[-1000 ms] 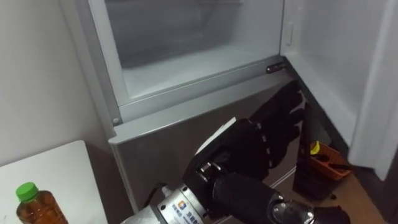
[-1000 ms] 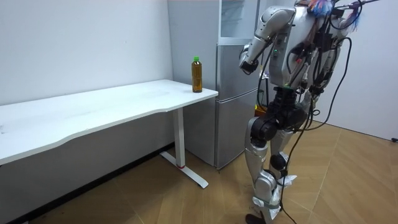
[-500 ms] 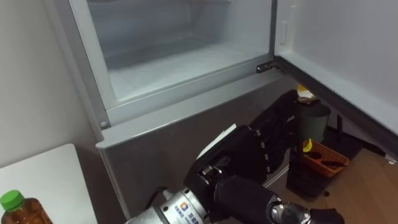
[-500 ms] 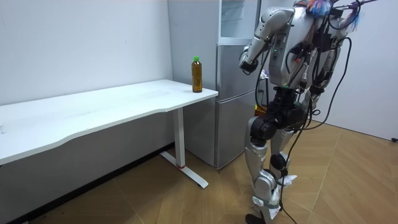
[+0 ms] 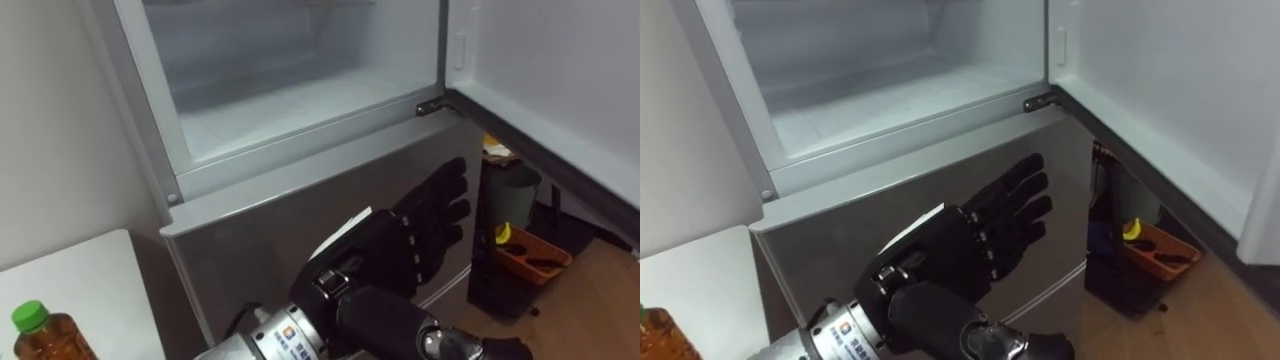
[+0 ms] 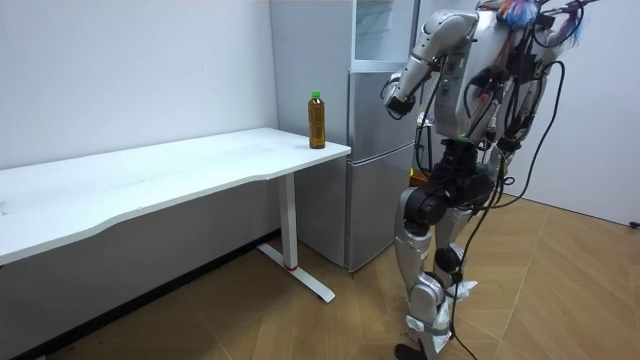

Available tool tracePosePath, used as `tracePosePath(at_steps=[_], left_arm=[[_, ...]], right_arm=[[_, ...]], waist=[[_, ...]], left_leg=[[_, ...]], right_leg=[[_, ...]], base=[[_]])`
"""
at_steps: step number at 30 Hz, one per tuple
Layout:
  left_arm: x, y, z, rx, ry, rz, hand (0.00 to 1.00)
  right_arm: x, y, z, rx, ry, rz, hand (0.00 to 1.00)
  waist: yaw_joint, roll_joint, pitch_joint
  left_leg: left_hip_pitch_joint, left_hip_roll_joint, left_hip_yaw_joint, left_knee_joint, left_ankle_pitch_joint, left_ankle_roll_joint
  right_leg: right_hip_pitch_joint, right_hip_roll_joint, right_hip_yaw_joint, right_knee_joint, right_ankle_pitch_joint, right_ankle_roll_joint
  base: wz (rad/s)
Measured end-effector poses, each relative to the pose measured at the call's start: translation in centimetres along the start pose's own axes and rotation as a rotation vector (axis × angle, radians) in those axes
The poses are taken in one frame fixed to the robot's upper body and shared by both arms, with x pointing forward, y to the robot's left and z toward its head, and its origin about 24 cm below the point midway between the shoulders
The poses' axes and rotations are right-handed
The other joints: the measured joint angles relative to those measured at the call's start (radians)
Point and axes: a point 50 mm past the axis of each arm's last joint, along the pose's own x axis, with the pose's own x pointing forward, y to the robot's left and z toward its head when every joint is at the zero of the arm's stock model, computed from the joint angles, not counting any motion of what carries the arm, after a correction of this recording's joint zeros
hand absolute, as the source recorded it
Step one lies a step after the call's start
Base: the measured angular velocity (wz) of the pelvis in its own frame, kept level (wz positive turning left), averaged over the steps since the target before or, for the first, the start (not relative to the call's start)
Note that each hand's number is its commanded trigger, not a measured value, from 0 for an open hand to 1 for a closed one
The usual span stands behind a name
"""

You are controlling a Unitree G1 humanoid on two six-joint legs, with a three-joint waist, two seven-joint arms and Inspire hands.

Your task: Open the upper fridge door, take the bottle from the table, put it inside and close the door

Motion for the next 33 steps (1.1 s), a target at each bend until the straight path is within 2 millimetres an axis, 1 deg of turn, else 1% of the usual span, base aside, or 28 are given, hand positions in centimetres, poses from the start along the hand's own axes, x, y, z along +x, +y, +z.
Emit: tracePosePath(at_steps=[1, 2, 4, 5, 6, 7, 8, 9, 10, 11, 12, 13, 14, 16, 20, 21, 22, 23, 24, 25, 26, 27, 28, 29, 30, 31, 32, 33], left_arm=[[-0.5, 0.0, -0.6, -0.015, 0.012, 0.012, 0.0], [-0.8, 0.1, -0.9, -0.026, 0.018, 0.017, 0.0], [-2.9, 0.4, -2.9, -0.062, 0.069, 0.071, 0.0], [-3.4, 0.5, -3.5, -0.069, 0.094, 0.09, 0.0], [-4.5, 0.9, -4.8, -0.085, 0.144, 0.133, 0.0], [-5.6, 1.2, -6.1, -0.108, 0.191, 0.176, 0.0], [-6.1, 1.3, -6.6, -0.12, 0.21, 0.196, 0.0], [-7.1, 1.3, -7.4, -0.123, 0.243, 0.228, 0.0], [-7.7, 1.2, -7.9, -0.128, 0.265, 0.245, 0.0], [-7.9, 1.1, -8.0, -0.131, 0.272, 0.249, 0.0], [-8.3, 1.2, -8.4, -0.126, 0.288, 0.261, 0.0], [-8.8, 1.4, -8.9, -0.14, 0.301, 0.276, 0.0], [-9.1, 1.5, -9.2, -0.148, 0.308, 0.288, 0.0], [-10.6, 1.7, -10.4, -0.181, 0.343, 0.342, 0.0], [-12.2, 1.8, -12.1, -0.224, 0.403, 0.391, 0.0], [-13.0, 1.8, -12.9, -0.244, 0.428, 0.413, 0.0], [-13.8, 1.9, -13.8, -0.249, 0.47, 0.432, 0.0], [-14.2, 2.0, -14.3, -0.25, 0.495, 0.443, 0.0], [-15.1, 2.1, -15.3, -0.236, 0.556, 0.466, 0.0], [-15.5, 2.2, -15.7, -0.223, 0.588, 0.475, 0.0], [-16.5, 2.3, -16.6, -0.196, 0.652, 0.496, 0.0], [-17.7, 2.4, -17.5, -0.179, 0.715, 0.525, 0.0], [-18.9, 2.3, -18.3, -0.169, 0.778, 0.557, 0.0], [-19.6, 2.3, -18.7, -0.165, 0.802, 0.574, 0.0], [-20.9, 2.2, -19.6, -0.16, 0.856, 0.614, 0.0], [-21.6, 2.1, -20.0, -0.158, 0.884, 0.638, 0.0], [-23.1, 1.9, -20.7, -0.152, 0.935, 0.686, 0.0], [-24.6, 1.5, -21.2, -0.159, 0.98, 0.741, 0.0]], right_arm=[[0.0, 0.0, -0.1, 0.001, 0.0, 0.0, 0.0], [0.0, 0.1, -0.1, 0.001, 0.0, 0.001, 0.0], [0.1, 0.6, -0.3, -0.01, 0.005, 0.012, 0.0], [0.2, 0.8, -0.5, -0.014, 0.008, 0.015, 0.0], [0.3, 1.1, -0.6, -0.02, 0.011, 0.021, 0.0], [0.3, 1.3, -0.6, -0.024, 0.01, 0.025, 0.0], [0.3, 1.3, -0.7, -0.028, 0.01, 0.024, 0.0], [0.3, 1.3, -0.6, -0.052, 0.008, 0.017, 0.0], [0.3, 1.3, -0.6, -0.068, 0.007, 0.006, 0.0], [0.3, 1.3, -0.6, -0.069, 0.005, 0.001, 0.0], [0.3, 1.2, -0.6, -0.08, 0.002, -0.007, 0.0], [0.3, 1.2, -0.6, -0.098, -0.003, -0.007, 0.0], [0.3, 1.3, -0.6, -0.106, -0.005, -0.005, 0.0], [0.4, 1.6, -0.3, -0.123, -0.02, 0.006, 0.0], [0.4, 1.7, -0.1, -0.138, -0.031, 0.001, 0.0], [0.4, 1.9, 0.0, -0.168, -0.034, 0.006, 0.0], [0.4, 2.2, 0.2, -0.175, -0.041, 0.011, 0.0], [0.4, 2.2, 0.2, -0.176, -0.044, 0.013, 0.0], [0.4, 2.3, 0.3, -0.18, -0.051, 0.016, 0.0], [0.4, 2.3, 0.4, -0.184, -0.054, 0.017, 0.0], [0.4, 2.4, 0.5, -0.2, -0.057, 0.02, 0.0], [0.4, 2.5, 0.5, -0.219, -0.058, 0.022, 0.0], [0.4, 2.6, 0.4, -0.24, -0.056, 0.025, 0.0], [0.4, 2.5, 0.3, -0.241, -0.054, 0.025, 0.0], [0.4, 2.4, 0.0, -0.239, -0.05, 0.023, 0.0], [0.4, 2.4, -0.1, -0.239, -0.05, 0.023, 0.0], [0.4, 2.3, -0.2, -0.246, -0.051, 0.019, 0.0], [0.4, 2.3, -0.5, -0.258, -0.05, 0.013, 0.0]], waist=[[0.005, -0.005, 0.0007], [0.01, -0.008, 0.0003], [0.02, -0.026, -0.003], [0.025, -0.032, -0.0018], [0.043, -0.046, -0.0003], [0.058, -0.054, 0.0003], [0.065, -0.057, -0.0013], [0.07, -0.061, -0.0042], [0.083, -0.067, -0.0067], [0.093, -0.071, -0.0055], [0.117, -0.076, -0.0044], [0.141, -0.078, -0.0044], [0.148, -0.079, -0.0041], [0.159, -0.079, -0.0053], [0.183, -0.081, -0.0053], [0.199, -0.088, -0.0028], [0.205, -0.086, -0.0042], [0.205, -0.087, -0.0033], [0.207, -0.087, -0.0038], [0.207, -0.087, -0.0049], [0.209, -0.089, -0.0068], [0.214, -0.087, -0.0105], [0.221, -0.091, -0.0112], [0.222, -0.093, -0.0122], [0.23, -0.099, -0.0159], [0.233, -0.099, -0.018], [0.234, -0.102, -0.0178], [0.235, -0.106, -0.0178]], left_leg=[[-0.002, 0.0, -0.013, 0.001, 0.001, -0.001], [-0.003, -0.001, -0.017, 0.001, 0.002, -0.003], [-0.012, -0.001, -0.042, 0.006, 0.005, -0.007], [-0.013, -0.002, -0.048, 0.009, 0.005, -0.007], [-0.017, 0.0, -0.068, 0.017, 0.006, -0.009], [-0.021, 0.0, -0.083, 0.02, 0.007, -0.011], [-0.025, 0.0, -0.089, 0.021, 0.008, -0.012], [-0.033, 0.0, -0.103, 0.028, 0.009, -0.013], [-0.045, 0.0, -0.118, 0.033, 0.009, -0.013], [-0.046, -0.001, -0.125, 0.033, 0.009, -0.013], [-0.046, 0.0, -0.13, 0.033, 0.01, -0.014], [-0.044, 0.0, -0.137, 0.033, 0.01, -0.014], [-0.045, 0.0, -0.139, 0.033, 0.01, -0.014], [-0.047, -0.003, -0.157, 0.034, 0.01, -0.014], [-0.05, -0.007, -0.183, 0.036, 0.012, -0.013], [-0.045, -0.008, -0.184, 0.036, 0.014, -0.013], [-0.047, -0.008, -0.189, 0.036, 0.015, -0.014], [-0.047, -0.009, -0.192, 0.036, 0.015, -0.014], [-0.048, -0.011, -0.205, 0.037, 0.015, -0.013], [-0.048, -0.012, -0.208, 0.037, 0.015, -0.013], [-0.048, -0.013, -0.212, 0.037, 0.015, -0.013], [-0.046, -0.013, -0.213, 0.037, 0.015, -0.013], [-0.043, -0.013, -0.213, 0.04, 0.015, -0.013], [-0.042, -0.013, -0.214, 0.041, 0.015, -0.013], [-0.042, -0.013, -0.216, 0.041, 0.015, -0.013], [-0.042, -0.014, -0.218, 0.042, 0.015, -0.013], [-0.043, -0.015, -0.231, 0.042, 0.015, -0.013], [-0.044, -0.015, -0.232, 0.041, 0.015, -0.013]], right_leg=[[0.002, -0.001, -0.009, 0.0, -0.002, -0.001], [0.001, -0.002, -0.012, 0.0, -0.002, -0.002], [0.0, -0.002, -0.029, -0.001, -0.006, -0.007], [0.002, -0.002, -0.033, -0.001, -0.007, -0.009], [0.005, -0.001, -0.042, -0.001, -0.008, -0.012], [0.006, -0.003, -0.05, -0.001, -0.01, -0.015], [0.005, -0.006, -0.056, -0.001, -0.011, -0.016], [0.003, -0.013, -0.075, -0.001, -0.015, -0.018], [0.0, -0.014, -0.096, -0.002, -0.018, -0.018], [0.001, -0.014, -0.098, -0.002, -0.018, -0.018], [0.003, -0.014, -0.102, -0.002, -0.02, -0.019], [0.008, -0.015, -0.103, -0.003, -0.02, -0.02], [0.012, -0.016, -0.104, -0.002, -0.021, -0.02], [0.019, -0.024, -0.125, -0.001, -0.03, -0.017], [0.028, -0.033, -0.151, 0.001, -0.04, -0.014], [0.029, -0.033, -0.15, 0.003, -0.041, -0.014], [0.033, -0.033, -0.153, 0.002, -0.041, -0.014], [0.035, -0.033, -0.156, 0.0, -0.041, -0.014], [0.041, -0.034, -0.172, -0.001, -0.043, -0.013], [0.042, -0.035, -0.18, 0.0, -0.046, -0.012], [0.044, -0.035, -0.181, 0.001, -0.049, -0.011], [0.048, -0.035, -0.181, 0.0, -0.049, -0.011], [0.052, -0.035, -0.183, -0.001, -0.05, -0.011], [0.056, -0.035, -0.184, -0.002, -0.05, -0.011], [0.057, -0.037, -0.186, -0.001, -0.051, -0.011], [0.058, -0.037, -0.189, -0.001, -0.051, -0.011], [0.06, -0.04, -0.203, -0.001, -0.051, -0.011], [0.061, -0.041, -0.205, -0.001, -0.052, -0.01]], base=[[0.21], [0.2], [0.21], [0.18], [0.14], [0.16], [0.3], [0.42], [0.43], [0.32], [0.14], [0.09], [0.11], [0.26], [0.26], [0.07], [0.05], [0.18], [0.24], [0.26], [0.13], [0.07], [0.0], [0.07], [0.07], [0.12], [0.13], [0.14]])
